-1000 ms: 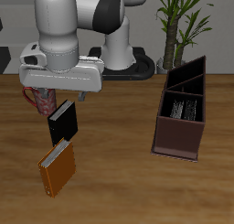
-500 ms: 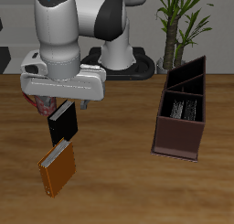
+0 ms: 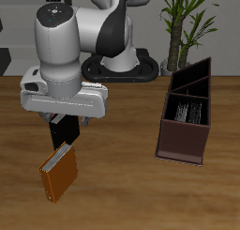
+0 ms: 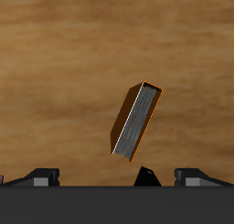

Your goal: Place the left striped book into the left desk caddy's right compartment and place the right striped book into the left desk caddy's right compartment and place the orange book into the left desk caddy's left compartment

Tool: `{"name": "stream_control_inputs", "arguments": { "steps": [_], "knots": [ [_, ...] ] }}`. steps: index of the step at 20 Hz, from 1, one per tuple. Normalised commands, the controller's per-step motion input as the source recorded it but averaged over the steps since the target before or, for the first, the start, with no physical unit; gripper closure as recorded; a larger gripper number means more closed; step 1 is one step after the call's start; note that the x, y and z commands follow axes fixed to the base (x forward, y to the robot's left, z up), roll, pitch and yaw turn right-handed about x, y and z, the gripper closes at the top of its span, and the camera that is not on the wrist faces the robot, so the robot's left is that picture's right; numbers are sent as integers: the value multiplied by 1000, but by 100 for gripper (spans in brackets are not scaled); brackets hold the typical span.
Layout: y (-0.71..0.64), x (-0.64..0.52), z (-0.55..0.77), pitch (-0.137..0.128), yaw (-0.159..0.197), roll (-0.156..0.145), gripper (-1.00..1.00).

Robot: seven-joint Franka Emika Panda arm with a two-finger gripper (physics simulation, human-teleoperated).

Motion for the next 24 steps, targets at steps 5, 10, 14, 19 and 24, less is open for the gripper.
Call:
{"name": "stream_control_inputs", "arguments": {
  "steps": [5, 10, 14, 19, 24],
  "knots": [
    [-33, 65, -172, 11, -29, 1, -100],
    [-83, 17, -151, 9, -11, 1, -100],
    [-83, -68, -26, -9, -5, 5, -100],
    [-156, -98, -42, -10, -24, -32, -100],
    [-109, 49, -272, 30, -40, -31, -100]
  ]
}}
